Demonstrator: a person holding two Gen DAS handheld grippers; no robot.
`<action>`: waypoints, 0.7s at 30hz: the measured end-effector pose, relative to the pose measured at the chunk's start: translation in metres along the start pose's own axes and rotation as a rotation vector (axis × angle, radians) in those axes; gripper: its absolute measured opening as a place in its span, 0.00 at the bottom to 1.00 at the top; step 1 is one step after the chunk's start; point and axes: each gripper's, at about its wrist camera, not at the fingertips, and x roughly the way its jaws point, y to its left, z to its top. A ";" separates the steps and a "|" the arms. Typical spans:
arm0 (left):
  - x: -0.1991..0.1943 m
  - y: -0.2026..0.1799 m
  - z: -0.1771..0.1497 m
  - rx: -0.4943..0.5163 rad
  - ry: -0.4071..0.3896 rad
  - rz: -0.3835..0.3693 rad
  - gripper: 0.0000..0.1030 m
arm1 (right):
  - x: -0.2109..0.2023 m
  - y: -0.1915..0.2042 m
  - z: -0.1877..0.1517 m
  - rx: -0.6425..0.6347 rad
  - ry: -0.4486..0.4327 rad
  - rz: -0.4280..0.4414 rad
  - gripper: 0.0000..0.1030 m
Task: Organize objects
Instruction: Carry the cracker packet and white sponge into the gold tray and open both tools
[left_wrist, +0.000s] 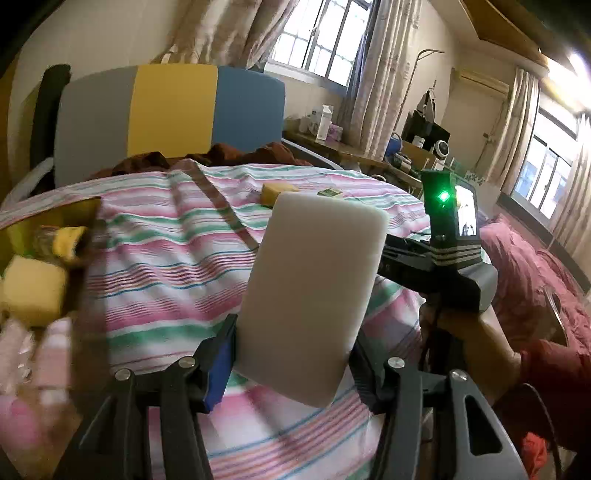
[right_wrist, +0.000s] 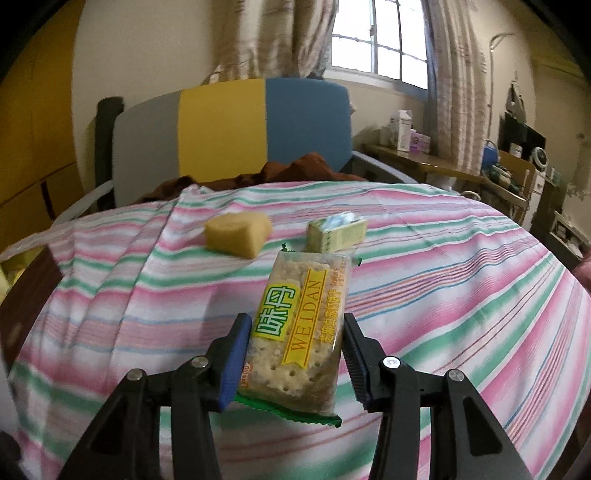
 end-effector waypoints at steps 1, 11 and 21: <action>-0.004 0.003 -0.001 -0.002 -0.002 0.001 0.54 | -0.003 0.004 -0.002 -0.011 0.007 0.008 0.48; -0.057 0.051 -0.006 -0.099 -0.065 0.048 0.54 | -0.040 0.055 -0.003 -0.017 0.009 0.175 0.48; -0.097 0.123 0.003 -0.198 -0.114 0.201 0.55 | -0.086 0.155 0.015 -0.057 0.000 0.447 0.48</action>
